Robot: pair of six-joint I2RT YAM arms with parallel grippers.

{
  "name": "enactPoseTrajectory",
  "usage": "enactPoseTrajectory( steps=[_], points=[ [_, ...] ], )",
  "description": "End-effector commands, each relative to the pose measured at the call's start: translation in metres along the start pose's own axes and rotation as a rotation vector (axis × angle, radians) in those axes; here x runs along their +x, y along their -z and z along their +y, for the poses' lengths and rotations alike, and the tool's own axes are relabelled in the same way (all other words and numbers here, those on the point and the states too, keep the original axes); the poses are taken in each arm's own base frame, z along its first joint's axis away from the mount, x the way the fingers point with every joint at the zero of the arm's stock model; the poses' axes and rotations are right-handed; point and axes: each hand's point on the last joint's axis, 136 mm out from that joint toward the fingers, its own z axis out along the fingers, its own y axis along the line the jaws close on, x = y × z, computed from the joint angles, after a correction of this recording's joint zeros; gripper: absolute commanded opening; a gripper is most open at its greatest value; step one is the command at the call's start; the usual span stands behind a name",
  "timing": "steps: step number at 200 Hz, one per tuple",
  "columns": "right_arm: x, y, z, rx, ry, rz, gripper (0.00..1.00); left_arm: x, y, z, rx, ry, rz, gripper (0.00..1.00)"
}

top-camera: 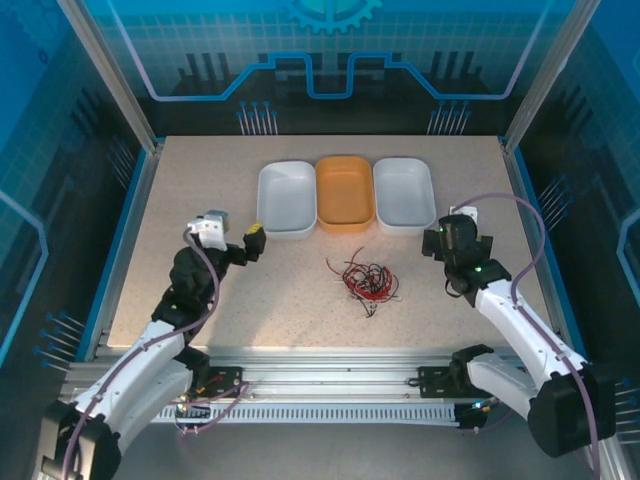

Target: Untangle the cables

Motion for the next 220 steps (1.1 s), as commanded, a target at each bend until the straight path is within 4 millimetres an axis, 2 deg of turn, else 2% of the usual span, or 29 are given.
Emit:
enactPoseTrajectory(
  steps=[1, 45, 75, 78, 86, 115, 140, 162, 220],
  points=[
    [0.024, 0.015, -0.01, 0.073, 0.011, 0.141, 1.0, 0.004, 0.003, -0.023, 0.049, 0.027, 0.094, 0.99],
    [0.041, 0.034, 0.013, 0.058, 0.008, 0.243, 1.0, 0.024, -0.001, -0.102, 0.233, 0.062, 0.254, 0.99],
    [0.055, 0.04, 0.033, 0.042, 0.048, 0.282, 1.0, 0.048, -0.006, -0.152, 0.319, 0.022, 0.369, 0.99],
    [0.047, 0.043, 0.038, 0.029, 0.038, 0.266, 1.0, 0.05, -0.007, -0.156, 0.324, 0.021, 0.378, 0.99],
    [0.046, 0.045, 0.043, 0.027, 0.047, 0.262, 1.0, 0.057, -0.01, -0.163, 0.327, 0.017, 0.408, 0.99],
    [0.051, 0.044, 0.053, 0.04, 0.089, 0.289, 1.0, 0.075, -0.021, -0.174, 0.313, 0.03, 0.458, 0.99],
    [0.055, 0.045, 0.059, 0.079, 0.148, 0.32, 1.0, 0.084, -0.026, -0.174, 0.292, 0.062, 0.481, 0.99],
    [0.055, 0.047, 0.067, 0.122, 0.219, 0.28, 1.0, 0.098, -0.029, -0.178, 0.283, 0.071, 0.539, 0.99],
    [0.067, 0.048, 0.1, 0.081, 0.347, 0.256, 1.0, 0.134, -0.031, -0.171, 0.194, 0.107, 0.667, 0.99]
  ],
)
